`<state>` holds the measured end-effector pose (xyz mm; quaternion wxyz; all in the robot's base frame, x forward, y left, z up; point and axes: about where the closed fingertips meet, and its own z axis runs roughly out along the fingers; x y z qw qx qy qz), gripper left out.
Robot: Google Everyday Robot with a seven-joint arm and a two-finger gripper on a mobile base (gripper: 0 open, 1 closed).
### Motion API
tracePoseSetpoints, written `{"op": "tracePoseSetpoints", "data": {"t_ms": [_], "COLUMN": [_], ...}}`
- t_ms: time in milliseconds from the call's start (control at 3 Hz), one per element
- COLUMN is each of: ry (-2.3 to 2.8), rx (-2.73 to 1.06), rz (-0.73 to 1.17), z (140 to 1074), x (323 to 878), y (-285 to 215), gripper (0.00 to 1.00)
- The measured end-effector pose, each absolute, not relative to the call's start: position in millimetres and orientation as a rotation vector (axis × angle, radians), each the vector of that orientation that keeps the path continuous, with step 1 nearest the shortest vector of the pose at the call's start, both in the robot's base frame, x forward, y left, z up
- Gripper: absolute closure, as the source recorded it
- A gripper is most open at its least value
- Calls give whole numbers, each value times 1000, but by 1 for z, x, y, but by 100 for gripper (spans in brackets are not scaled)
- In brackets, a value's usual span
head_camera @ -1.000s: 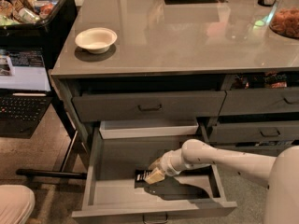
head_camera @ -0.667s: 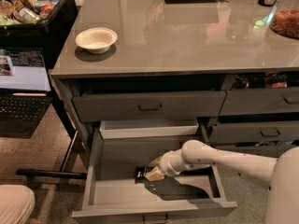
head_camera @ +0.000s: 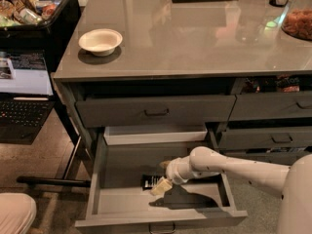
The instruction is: Place rxbar chocolate into middle drawer
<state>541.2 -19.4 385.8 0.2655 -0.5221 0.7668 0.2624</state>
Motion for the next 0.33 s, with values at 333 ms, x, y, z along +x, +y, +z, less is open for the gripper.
{"op": "tracePoseSetpoints", "data": {"t_ms": [333], "ry": [2071], "rx": [-1410], "rz": [709], "z": [386], "x": [541], "y": [-19], "gripper": [0]}}
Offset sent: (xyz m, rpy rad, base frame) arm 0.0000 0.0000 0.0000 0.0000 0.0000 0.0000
